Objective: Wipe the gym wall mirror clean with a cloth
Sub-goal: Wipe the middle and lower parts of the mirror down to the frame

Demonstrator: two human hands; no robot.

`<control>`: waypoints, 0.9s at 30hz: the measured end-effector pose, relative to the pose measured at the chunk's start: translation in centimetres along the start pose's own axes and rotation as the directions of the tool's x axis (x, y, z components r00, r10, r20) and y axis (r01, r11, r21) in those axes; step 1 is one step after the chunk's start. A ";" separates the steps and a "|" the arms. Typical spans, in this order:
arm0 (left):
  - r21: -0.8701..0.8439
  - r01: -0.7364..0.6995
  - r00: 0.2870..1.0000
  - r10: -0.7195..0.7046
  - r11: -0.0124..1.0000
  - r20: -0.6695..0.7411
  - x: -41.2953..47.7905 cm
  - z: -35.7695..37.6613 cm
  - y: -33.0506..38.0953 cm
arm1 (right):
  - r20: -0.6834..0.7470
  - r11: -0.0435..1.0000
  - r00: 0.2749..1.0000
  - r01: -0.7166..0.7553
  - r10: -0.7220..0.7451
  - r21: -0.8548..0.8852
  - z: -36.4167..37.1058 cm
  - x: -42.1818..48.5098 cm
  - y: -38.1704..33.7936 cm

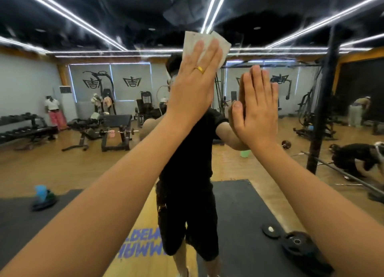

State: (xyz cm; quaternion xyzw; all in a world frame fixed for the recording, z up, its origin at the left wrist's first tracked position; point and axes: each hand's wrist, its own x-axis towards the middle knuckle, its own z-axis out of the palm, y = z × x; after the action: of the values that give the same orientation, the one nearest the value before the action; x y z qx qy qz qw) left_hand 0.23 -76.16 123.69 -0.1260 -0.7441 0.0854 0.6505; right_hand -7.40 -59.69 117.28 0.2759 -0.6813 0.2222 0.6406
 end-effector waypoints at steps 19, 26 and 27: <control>0.006 -0.084 0.995 0.084 0.996 0.047 0.7 -0.1 -0.1 | -0.053 0.999 0.999 0.002 0.000 0.032 0.7 0.2 0.3; 0.061 0.004 0.999 -0.001 0.998 -0.049 0.0 0.4 0.1 | -0.033 1.000 0.999 -0.004 0.005 0.021 0.6 -0.1 0.2; 0.052 0.019 0.998 -0.015 0.998 -0.063 0.7 0.7 0.9 | -0.033 1.000 0.999 -0.001 0.001 0.022 0.6 0.0 0.1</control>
State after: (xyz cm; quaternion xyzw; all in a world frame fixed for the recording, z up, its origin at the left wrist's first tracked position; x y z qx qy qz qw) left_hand -0.52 -75.10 124.01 -0.1051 -0.7218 0.0954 0.6774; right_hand -7.94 -59.99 117.28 0.2788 -0.6685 0.2344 0.6484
